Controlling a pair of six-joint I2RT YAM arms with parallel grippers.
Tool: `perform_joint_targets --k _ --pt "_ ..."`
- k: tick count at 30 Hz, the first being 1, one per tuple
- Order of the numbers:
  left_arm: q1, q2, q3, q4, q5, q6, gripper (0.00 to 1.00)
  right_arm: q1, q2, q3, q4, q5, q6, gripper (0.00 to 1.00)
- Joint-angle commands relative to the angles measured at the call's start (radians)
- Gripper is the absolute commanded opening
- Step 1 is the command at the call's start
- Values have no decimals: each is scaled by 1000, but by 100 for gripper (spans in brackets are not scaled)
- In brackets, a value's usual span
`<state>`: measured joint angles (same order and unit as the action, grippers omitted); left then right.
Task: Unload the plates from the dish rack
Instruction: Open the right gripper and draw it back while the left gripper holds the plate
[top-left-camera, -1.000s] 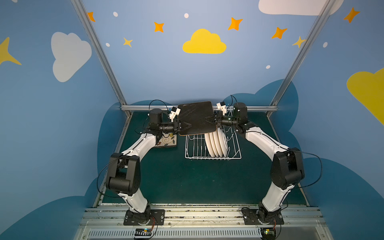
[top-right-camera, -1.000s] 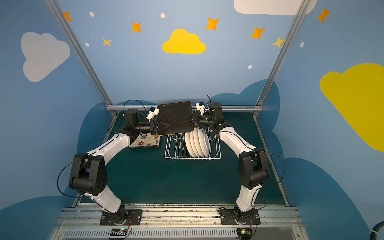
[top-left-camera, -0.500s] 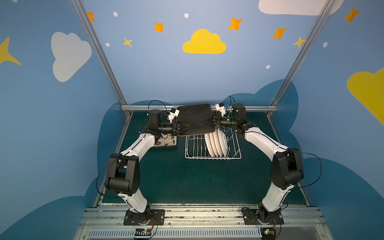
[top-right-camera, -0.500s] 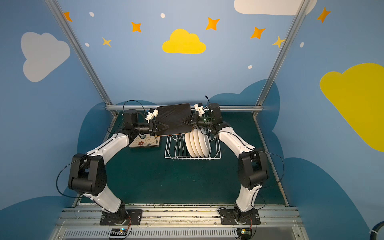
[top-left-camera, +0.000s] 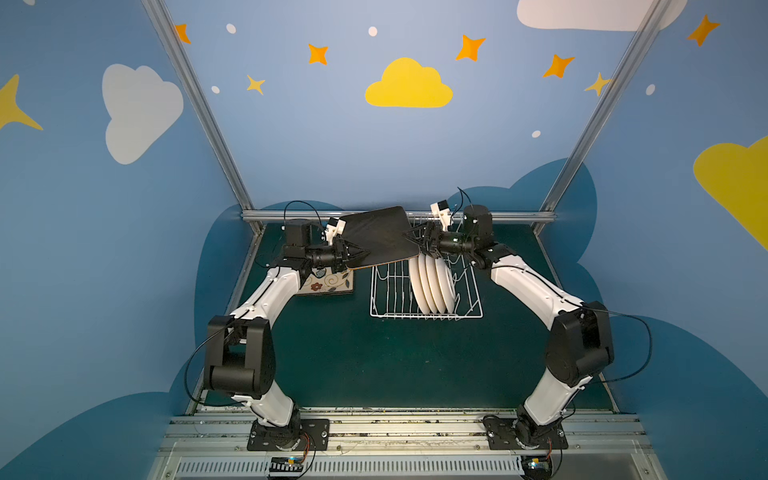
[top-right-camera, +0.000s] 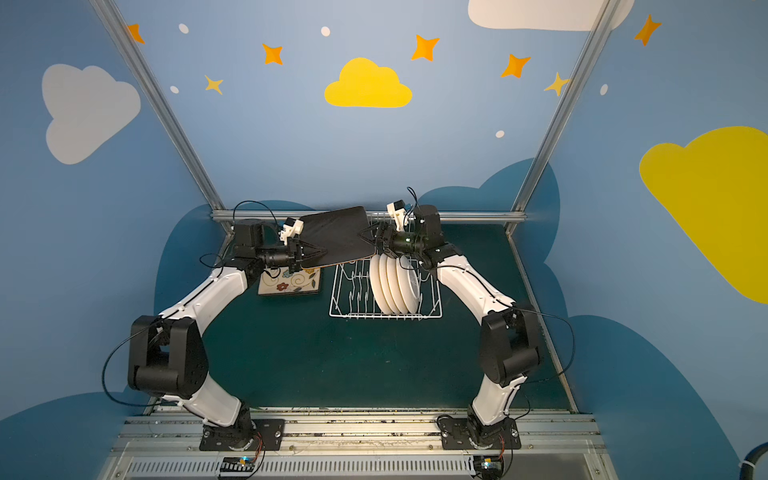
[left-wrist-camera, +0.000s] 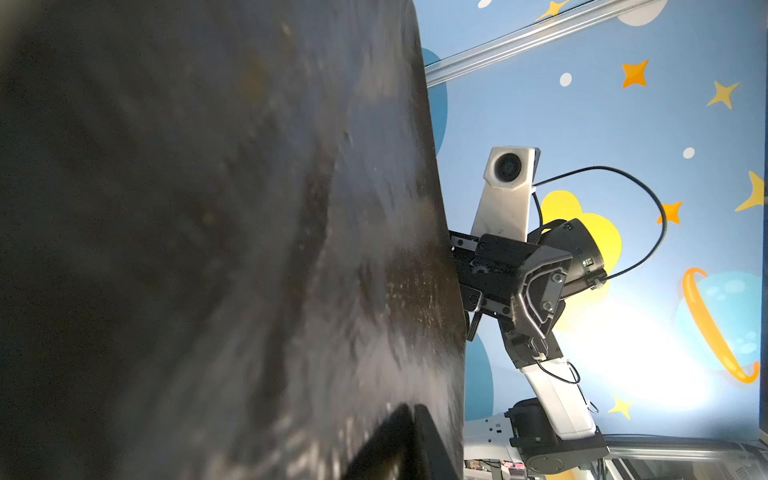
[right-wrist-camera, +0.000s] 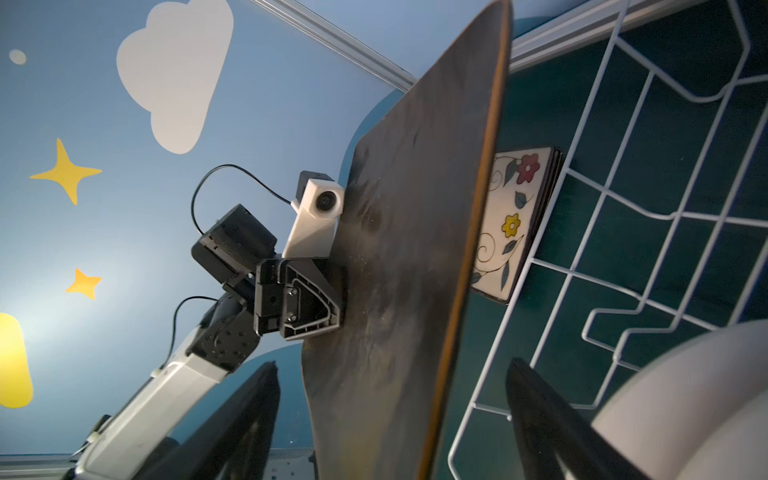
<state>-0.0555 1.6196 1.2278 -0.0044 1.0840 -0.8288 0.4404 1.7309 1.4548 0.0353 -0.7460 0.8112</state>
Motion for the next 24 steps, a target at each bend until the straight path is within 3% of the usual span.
perform_joint_targets --k 1,5,13,19,24 --pt "32 -83 97 5 71 125 3 -5 -65 25 -89 67 -102 89" --pt "81 -97 159 -172 74 260 3 -5 -105 24 -207 131 -211 88" --pt "227 -58 360 -685 72 681 3 0 -175 6 -396 215 -397 88" --pt "252 49 513 -1013 -88 956 3 7 -193 -1 -453 227 -437 88" --pt "253 122 561 -1092 -196 1043 3 19 -205 2 -473 254 -474 88"
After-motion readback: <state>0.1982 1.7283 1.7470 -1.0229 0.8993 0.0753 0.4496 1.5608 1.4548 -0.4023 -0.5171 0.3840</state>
